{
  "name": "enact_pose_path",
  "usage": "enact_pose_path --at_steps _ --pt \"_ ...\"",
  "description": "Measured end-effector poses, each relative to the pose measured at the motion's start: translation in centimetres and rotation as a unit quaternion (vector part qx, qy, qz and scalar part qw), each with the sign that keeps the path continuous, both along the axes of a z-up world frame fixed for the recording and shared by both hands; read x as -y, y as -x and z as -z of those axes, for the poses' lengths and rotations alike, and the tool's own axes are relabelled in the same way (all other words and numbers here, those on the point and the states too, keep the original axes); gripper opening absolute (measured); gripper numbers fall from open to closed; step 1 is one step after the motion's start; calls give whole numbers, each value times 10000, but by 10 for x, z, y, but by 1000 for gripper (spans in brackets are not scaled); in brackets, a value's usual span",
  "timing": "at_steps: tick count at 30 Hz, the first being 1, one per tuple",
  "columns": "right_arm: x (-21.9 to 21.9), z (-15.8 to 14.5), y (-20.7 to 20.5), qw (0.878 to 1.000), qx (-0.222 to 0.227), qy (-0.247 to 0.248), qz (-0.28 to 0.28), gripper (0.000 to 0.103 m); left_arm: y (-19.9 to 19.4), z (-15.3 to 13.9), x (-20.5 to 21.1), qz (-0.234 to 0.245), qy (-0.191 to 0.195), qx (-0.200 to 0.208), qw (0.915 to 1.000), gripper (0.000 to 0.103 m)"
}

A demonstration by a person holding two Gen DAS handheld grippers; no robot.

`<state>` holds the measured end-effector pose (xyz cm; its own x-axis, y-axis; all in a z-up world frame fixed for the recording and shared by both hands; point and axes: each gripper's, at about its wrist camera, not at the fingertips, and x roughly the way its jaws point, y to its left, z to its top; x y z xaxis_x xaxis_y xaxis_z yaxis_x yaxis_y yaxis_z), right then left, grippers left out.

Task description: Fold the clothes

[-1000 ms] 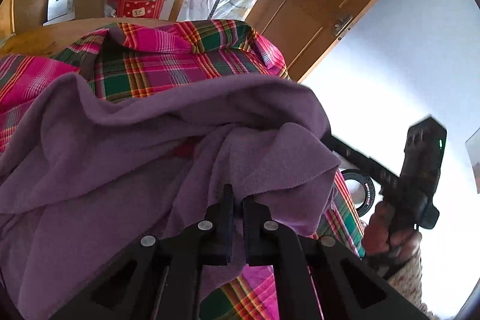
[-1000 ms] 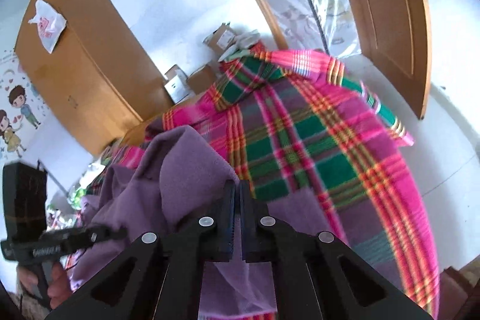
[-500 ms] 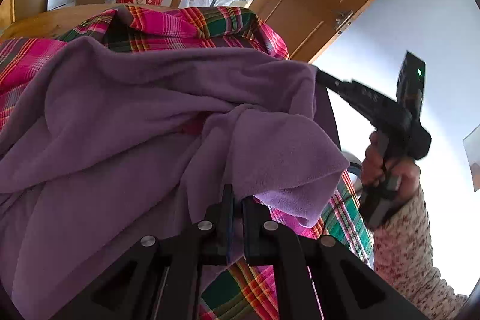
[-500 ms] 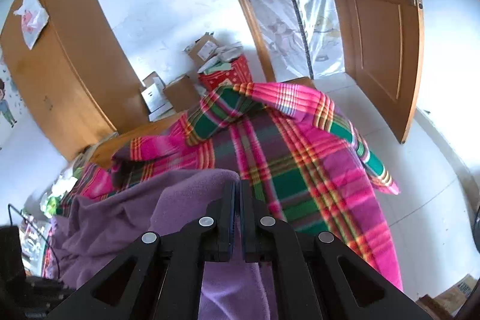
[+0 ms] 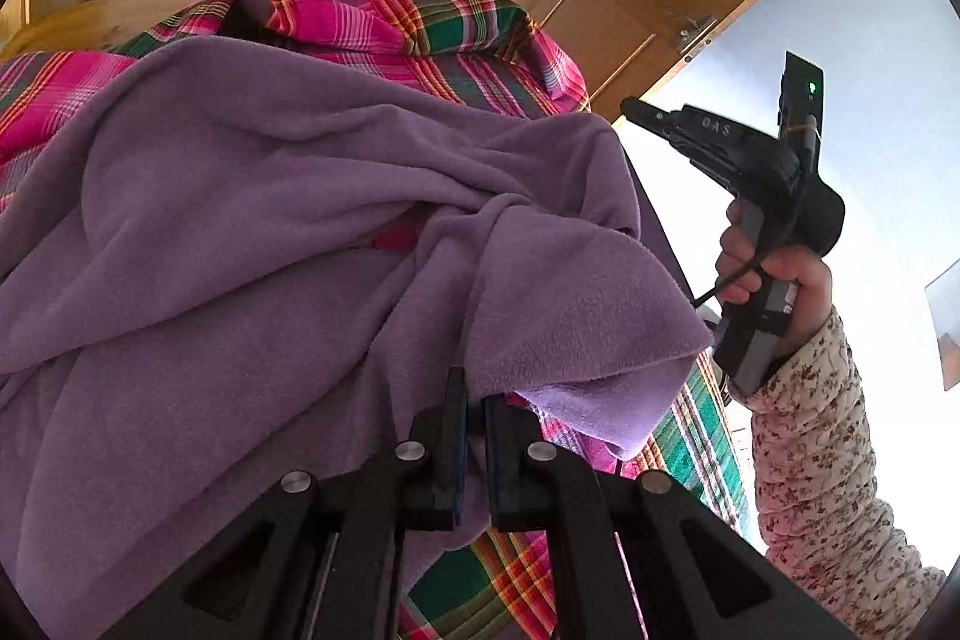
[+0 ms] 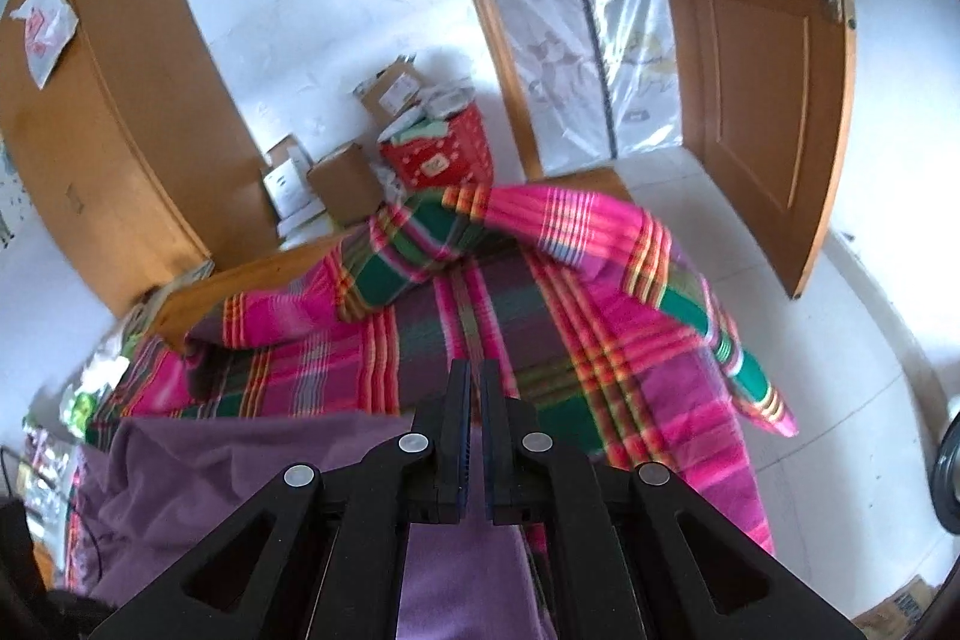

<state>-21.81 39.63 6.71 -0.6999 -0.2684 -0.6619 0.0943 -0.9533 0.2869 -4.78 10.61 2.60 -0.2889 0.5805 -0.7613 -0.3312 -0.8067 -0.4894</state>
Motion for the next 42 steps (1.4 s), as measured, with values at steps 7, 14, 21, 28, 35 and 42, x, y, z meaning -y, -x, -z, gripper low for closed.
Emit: enact_pose_path --at_steps 7,14,21,28,35,42 --pt "-27 12 -32 9989 252 383 -85 28 2 2 -2 4 -48 54 10000 5" --pt "-36 20 -74 9958 223 807 -371 47 -1 -12 1 110 -364 41 9993 13" --pt "-30 44 -108 9930 455 854 -677 47 -12 -38 -5 213 -299 -492 9981 31" --pt "-18 49 -105 9956 422 503 -675 6 -11 -27 -28 458 135 -355 9982 31" --pt "-24 34 -89 9992 94 201 -342 4 -5 -19 -18 337 8 -160 9993 31" --pt "-41 28 -62 9997 -40 39 217 3 -6 -18 -17 363 10 -94 9993 31"
